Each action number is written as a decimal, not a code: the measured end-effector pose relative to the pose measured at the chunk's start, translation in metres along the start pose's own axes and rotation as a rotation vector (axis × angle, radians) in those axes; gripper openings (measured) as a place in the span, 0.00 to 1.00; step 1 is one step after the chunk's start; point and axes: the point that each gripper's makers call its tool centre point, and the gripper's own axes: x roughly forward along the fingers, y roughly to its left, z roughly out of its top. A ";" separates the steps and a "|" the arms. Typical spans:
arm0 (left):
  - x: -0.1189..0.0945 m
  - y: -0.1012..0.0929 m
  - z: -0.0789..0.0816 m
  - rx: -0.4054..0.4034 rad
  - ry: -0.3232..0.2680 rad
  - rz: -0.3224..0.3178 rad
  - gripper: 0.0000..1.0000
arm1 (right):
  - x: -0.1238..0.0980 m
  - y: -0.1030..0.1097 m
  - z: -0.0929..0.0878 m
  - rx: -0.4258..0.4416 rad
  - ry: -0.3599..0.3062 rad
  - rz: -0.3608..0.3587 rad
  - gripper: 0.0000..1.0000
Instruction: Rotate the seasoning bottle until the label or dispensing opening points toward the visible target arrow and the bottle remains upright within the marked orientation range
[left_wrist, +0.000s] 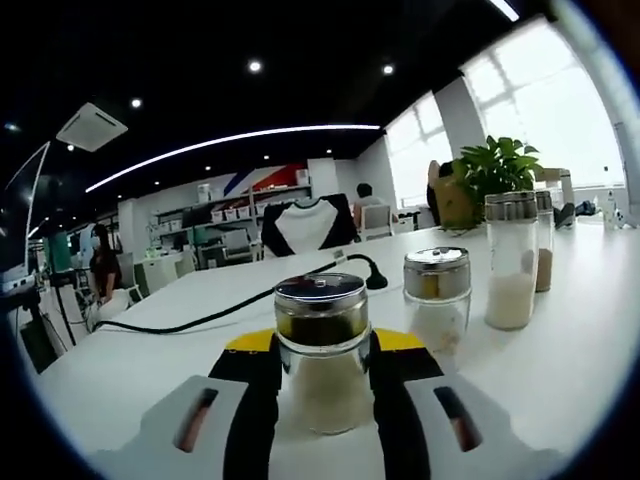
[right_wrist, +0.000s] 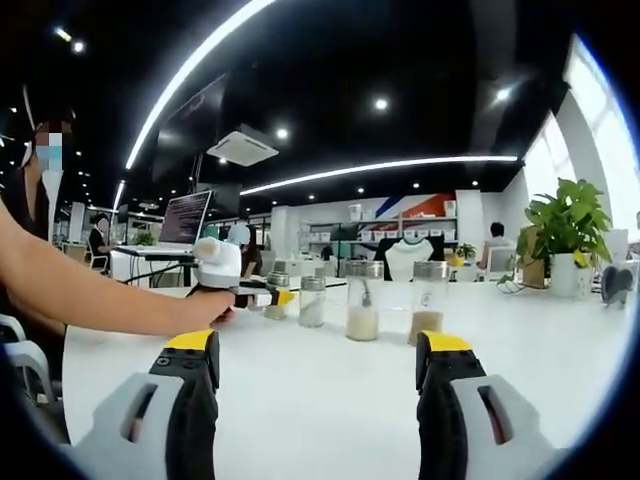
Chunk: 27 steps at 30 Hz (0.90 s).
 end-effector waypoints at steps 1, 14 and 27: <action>-0.001 0.000 0.000 -0.003 0.001 -0.001 0.36 | 0.000 0.000 0.000 0.001 0.000 -0.001 0.81; -0.035 -0.008 0.011 -0.087 -0.057 -0.050 0.36 | -0.001 -0.001 0.002 0.001 -0.010 -0.002 0.81; -0.065 -0.037 0.017 -0.196 -0.049 -0.208 0.36 | 0.000 0.001 0.002 -0.006 -0.008 0.005 0.81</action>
